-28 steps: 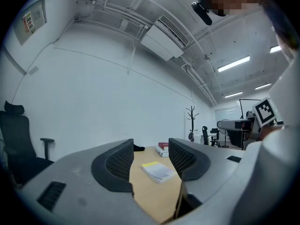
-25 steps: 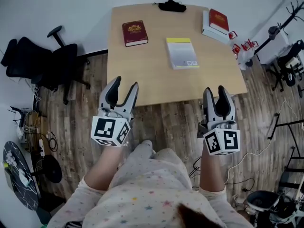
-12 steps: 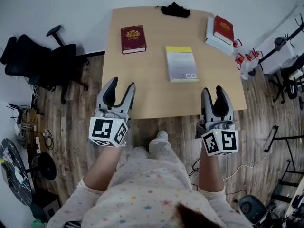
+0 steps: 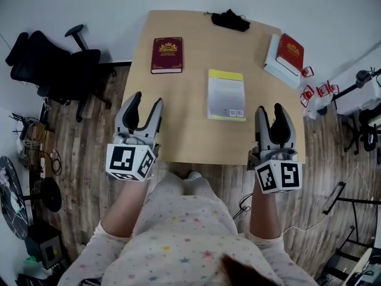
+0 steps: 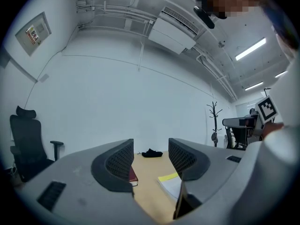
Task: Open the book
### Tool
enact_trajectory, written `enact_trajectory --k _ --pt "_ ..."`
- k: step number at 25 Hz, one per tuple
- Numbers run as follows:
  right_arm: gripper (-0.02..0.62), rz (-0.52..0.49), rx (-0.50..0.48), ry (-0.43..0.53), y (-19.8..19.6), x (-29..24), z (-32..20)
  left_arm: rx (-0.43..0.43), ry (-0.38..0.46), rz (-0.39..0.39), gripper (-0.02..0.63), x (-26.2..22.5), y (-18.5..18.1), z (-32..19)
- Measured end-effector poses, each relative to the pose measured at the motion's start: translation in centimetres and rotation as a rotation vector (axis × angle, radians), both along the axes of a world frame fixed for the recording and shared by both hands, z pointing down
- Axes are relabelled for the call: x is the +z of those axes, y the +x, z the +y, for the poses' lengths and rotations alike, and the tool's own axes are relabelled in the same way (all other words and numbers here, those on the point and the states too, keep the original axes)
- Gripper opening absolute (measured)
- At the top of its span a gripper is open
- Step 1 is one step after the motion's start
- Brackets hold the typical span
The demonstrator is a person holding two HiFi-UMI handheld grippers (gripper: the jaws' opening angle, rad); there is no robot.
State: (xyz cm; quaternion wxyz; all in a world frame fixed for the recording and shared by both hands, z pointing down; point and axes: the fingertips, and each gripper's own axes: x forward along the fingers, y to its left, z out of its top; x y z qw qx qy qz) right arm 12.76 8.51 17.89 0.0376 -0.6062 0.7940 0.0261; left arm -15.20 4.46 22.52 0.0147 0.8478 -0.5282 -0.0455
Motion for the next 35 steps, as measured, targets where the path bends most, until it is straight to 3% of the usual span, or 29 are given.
enact_trajectory --k 8,21,35 --pt "0.186 -0.008 -0.005 -0.02 -1.2 1.1 -4.8 0.013 -0.013 0.015 0.212 0.7 0.3 -4.6" --pt "0.193 -0.01 0.099 -0.006 -3.2 1.4 -12.3 0.093 0.011 0.029 0.212 1.2 -1.1 -13.3" --pt "0.23 -0.009 0.045 -0.05 -1.9 2.6 -16.9 0.036 -0.001 0.021 0.212 2.0 0.3 -16.4"
